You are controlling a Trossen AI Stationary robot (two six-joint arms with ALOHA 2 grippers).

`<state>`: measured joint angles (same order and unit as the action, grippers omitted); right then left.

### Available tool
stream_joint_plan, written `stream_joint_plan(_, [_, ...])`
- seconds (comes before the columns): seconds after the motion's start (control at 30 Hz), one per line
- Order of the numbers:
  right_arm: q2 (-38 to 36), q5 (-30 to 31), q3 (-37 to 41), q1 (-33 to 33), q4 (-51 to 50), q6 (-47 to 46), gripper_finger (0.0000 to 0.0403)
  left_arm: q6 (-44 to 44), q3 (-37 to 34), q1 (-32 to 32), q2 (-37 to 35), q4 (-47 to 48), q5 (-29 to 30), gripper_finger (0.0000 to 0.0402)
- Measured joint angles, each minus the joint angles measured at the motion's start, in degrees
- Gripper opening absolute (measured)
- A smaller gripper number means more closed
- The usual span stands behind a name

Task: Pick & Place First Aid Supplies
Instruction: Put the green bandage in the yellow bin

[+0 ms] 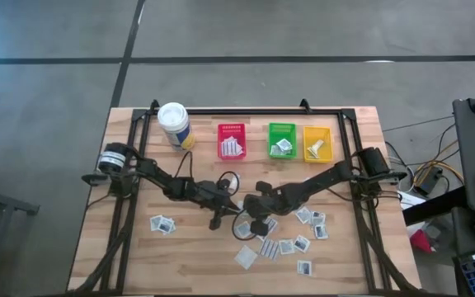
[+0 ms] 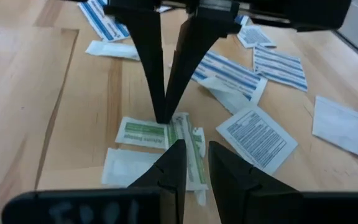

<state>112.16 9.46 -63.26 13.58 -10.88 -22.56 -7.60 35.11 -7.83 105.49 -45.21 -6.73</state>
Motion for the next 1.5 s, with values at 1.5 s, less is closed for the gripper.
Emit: stream_joint_plan(1.5, [-3.89,-2.46,-2.97,1.57,-5.41,13.61,0.0025,-2.93,-0.63,1.11,1.31,5.94,2.13,0.0064])
